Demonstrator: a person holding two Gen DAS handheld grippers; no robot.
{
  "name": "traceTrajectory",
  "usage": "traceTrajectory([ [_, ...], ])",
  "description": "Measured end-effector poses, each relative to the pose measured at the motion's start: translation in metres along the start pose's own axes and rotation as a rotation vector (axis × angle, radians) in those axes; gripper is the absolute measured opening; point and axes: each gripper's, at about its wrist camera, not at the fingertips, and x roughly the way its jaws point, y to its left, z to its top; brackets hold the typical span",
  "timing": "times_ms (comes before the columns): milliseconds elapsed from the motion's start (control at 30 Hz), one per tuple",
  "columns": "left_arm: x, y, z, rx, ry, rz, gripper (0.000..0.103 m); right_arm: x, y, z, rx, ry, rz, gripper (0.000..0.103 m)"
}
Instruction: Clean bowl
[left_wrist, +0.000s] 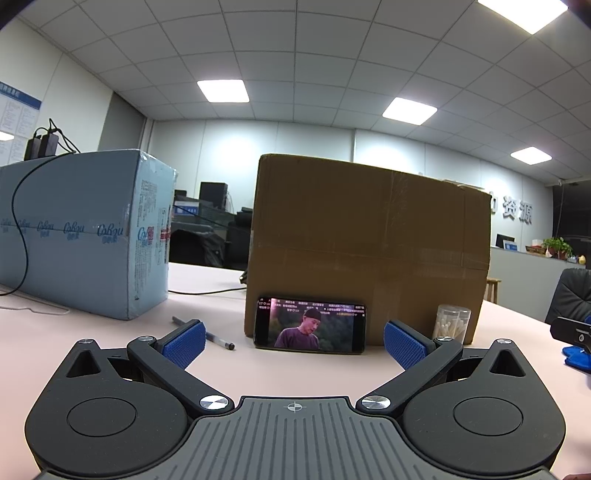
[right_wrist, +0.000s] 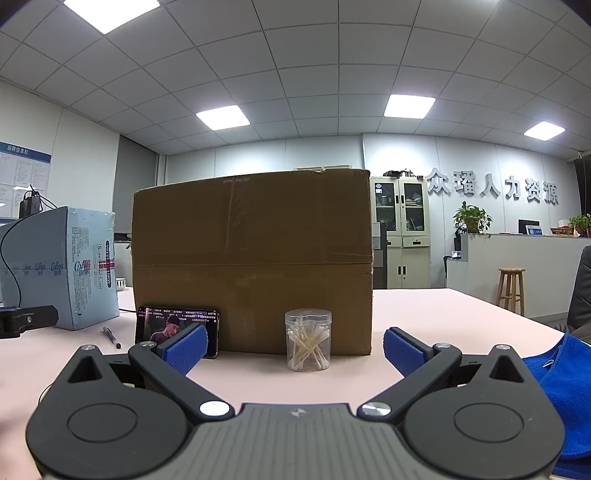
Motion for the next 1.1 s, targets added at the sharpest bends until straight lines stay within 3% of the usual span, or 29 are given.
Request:
traceTrajectory([
  [1100,0.0,0.0034,0.0005,-0.003,0.004,-0.002,0.103,-0.0003,0.0038,0.0001,-0.012,-0.005,0.008,0.103],
])
